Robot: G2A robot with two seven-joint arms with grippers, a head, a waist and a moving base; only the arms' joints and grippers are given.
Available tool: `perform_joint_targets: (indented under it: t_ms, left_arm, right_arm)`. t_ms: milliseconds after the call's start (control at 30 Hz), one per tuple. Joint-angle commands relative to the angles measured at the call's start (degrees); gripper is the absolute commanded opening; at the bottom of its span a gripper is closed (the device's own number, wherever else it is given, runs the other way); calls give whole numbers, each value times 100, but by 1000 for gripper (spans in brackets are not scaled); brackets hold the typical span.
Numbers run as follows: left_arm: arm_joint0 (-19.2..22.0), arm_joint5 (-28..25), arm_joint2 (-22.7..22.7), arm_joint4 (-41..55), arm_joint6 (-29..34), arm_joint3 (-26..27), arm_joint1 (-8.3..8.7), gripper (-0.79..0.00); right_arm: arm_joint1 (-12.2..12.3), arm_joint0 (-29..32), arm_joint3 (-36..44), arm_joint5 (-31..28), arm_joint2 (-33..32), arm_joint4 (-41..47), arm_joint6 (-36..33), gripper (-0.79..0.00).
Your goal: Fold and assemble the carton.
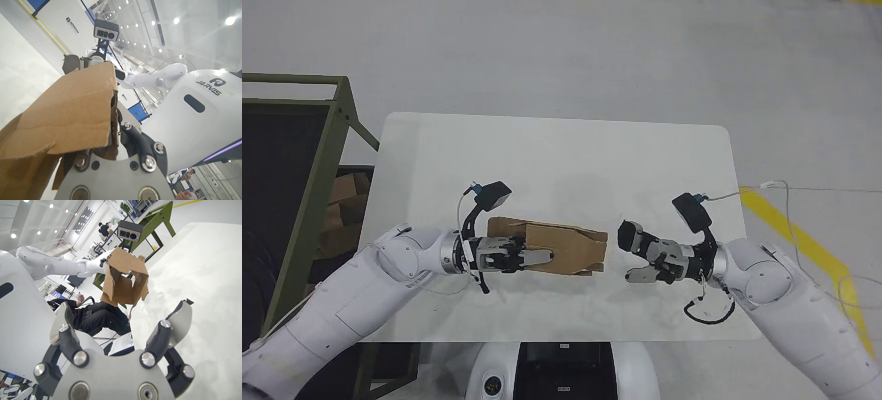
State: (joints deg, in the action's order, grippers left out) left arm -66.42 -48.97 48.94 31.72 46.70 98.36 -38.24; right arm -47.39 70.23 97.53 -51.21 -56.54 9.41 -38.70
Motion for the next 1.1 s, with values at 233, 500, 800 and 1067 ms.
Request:
perform_joint_targets:
  t_ms: [233,500,800,1067]
  left_arm:
    - [-11,43,2,-14,-47,30,-7,-785]
    - [-81,208,11,433,42,-32,-95,-785]
    - [3,480,66,947,706,-203,-173,-785]
    - [-6,541,139,879,677,-242,-194,-785]
  right_arm:
    - [-10,22,3,-2,18,17,47,0]
    - [-93,114,-247,-521,-158,-644,689,0]
    - [-208,743,182,-145,-772,-3086,2338,0]
    - [-208,743,182,-145,-772,-3086,2338,0]
